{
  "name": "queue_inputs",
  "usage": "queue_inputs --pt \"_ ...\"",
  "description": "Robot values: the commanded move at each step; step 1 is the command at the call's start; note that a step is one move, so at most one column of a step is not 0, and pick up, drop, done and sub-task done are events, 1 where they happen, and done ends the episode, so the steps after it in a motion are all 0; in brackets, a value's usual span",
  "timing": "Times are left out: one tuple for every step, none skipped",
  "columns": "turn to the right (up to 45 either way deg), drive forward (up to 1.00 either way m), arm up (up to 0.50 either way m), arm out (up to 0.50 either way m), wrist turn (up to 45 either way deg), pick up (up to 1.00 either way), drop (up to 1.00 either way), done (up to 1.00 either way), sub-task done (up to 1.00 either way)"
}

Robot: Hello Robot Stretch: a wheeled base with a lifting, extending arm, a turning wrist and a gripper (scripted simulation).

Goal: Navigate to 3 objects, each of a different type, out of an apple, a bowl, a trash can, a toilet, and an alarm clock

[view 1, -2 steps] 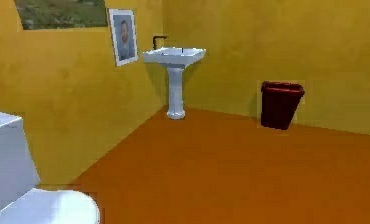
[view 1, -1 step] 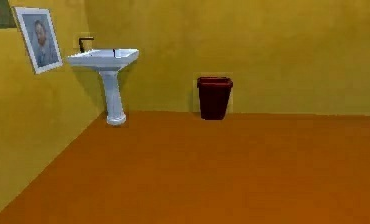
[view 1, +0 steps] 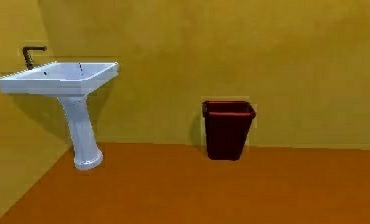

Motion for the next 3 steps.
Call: queue_inputs --pt "3.0 0.0 0.0 0.0 0.0 0.0 0.0 0.0 0.0" --pt "0.0 1.0 0.0 0.0 0.0 0.0 0.0 0.0 0.0" --pt "24.0 0.0 0.0 0.0 0.0 0.0 0.0 0.0 0.0"
